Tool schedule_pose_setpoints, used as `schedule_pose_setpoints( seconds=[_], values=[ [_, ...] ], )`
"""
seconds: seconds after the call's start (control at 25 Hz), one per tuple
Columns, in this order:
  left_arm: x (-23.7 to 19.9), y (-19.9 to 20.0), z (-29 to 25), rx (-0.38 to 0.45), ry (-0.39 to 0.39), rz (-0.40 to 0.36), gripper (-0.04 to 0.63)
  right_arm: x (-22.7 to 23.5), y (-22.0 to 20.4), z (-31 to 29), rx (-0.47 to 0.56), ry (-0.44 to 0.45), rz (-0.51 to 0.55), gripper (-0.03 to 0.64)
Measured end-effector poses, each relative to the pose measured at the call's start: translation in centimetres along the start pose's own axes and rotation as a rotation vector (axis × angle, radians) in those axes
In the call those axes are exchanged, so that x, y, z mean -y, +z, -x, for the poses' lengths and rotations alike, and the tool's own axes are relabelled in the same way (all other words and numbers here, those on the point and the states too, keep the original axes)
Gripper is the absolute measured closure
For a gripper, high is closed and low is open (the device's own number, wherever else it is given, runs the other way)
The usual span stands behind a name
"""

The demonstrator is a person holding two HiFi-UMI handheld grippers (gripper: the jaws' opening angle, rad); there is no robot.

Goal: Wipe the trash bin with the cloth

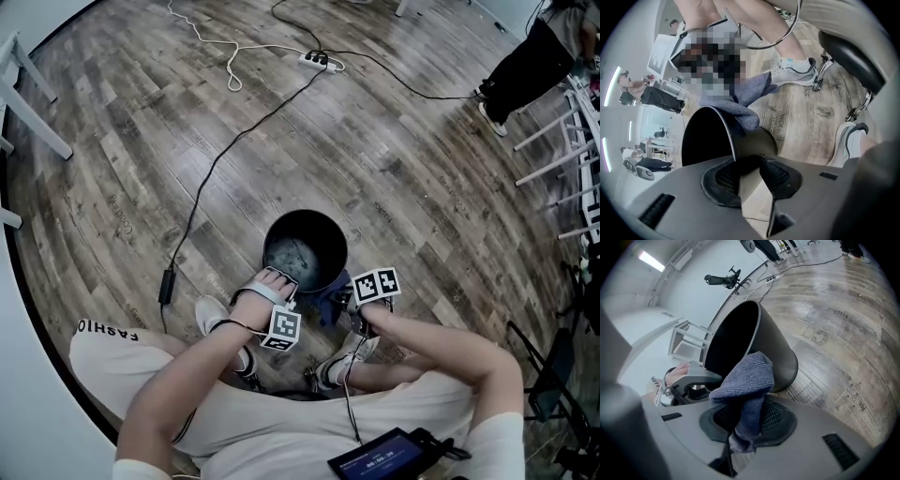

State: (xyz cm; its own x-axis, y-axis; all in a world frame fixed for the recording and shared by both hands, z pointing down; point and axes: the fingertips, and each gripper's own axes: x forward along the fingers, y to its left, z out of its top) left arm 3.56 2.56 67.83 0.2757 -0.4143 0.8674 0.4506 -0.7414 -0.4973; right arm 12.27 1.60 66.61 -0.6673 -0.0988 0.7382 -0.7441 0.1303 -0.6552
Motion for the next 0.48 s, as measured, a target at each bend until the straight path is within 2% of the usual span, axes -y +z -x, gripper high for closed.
schedule_pose_setpoints(
  seconds=[0.24,0.48],
  values=[
    [0.1,0.6,-0.1,0.018,-0.015,0.002,0.474,3.0,-0.5,-2.6,-0.045,-0.009,0.024,0.545],
    [-0.6,0.9,-0.2,0.020,-0.011,0.018,0.474,7.9,-0.4,-6.7,-0.025,-0.024,0.032,0.545]
  ],
)
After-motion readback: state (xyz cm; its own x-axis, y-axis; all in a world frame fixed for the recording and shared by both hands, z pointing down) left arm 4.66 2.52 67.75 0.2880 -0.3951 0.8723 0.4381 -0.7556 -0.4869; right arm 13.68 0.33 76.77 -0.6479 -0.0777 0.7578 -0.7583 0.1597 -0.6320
